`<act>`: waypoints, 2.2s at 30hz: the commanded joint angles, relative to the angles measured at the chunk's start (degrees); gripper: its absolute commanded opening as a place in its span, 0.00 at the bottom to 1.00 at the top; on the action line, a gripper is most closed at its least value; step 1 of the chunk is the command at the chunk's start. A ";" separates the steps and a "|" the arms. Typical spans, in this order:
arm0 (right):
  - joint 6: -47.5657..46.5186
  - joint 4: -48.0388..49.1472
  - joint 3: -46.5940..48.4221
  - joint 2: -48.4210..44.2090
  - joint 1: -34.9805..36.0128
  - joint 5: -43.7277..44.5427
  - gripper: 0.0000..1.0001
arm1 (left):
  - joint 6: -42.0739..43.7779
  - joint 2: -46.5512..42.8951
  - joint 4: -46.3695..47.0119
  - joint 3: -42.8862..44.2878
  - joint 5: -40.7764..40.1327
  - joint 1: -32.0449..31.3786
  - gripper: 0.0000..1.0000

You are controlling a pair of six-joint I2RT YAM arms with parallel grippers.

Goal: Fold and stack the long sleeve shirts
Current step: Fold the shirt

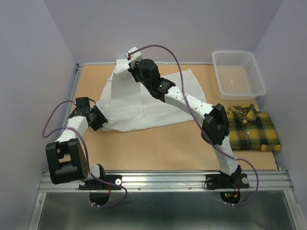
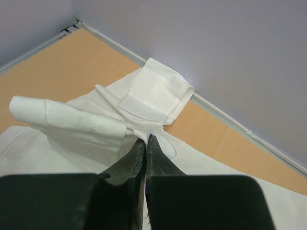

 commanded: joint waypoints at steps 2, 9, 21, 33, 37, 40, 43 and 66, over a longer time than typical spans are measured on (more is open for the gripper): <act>1.99 4.33 -3.79 -6.33 -0.09 -0.97 0.02 | 1.91 -2.28 -3.02 -3.29 6.28 -0.42 0.50; 2.61 4.86 -7.40 -7.83 0.00 -0.80 0.03 | 0.16 -4.04 -8.20 -6.46 10.86 -0.42 0.51; -0.03 5.13 -6.87 -3.18 -0.18 0.34 0.07 | -2.83 -14.67 -13.04 -2.95 -1.97 -0.25 0.68; 7.34 -3.65 -5.55 -1.06 -4.39 -0.71 0.75 | 1.03 -16.00 -12.16 -5.58 5.58 -0.33 0.73; 11.74 -8.66 -12.11 -8.42 -7.47 -3.34 0.82 | 0.07 -17.13 -12.25 -6.81 6.11 -0.33 0.73; 18.32 -11.30 -17.67 -13.00 -11.59 -5.01 0.82 | -0.02 -17.49 -12.17 -6.99 6.37 -0.33 0.73; 25.44 -13.42 -26.72 -19.59 -17.48 -9.92 0.82 | 0.24 -17.75 -12.25 -6.90 6.73 -0.42 0.73; 49.62 -12.98 -63.39 -32.35 -41.75 -23.39 0.62 | 2.18 -13.63 -13.84 -5.32 6.90 -1.65 0.73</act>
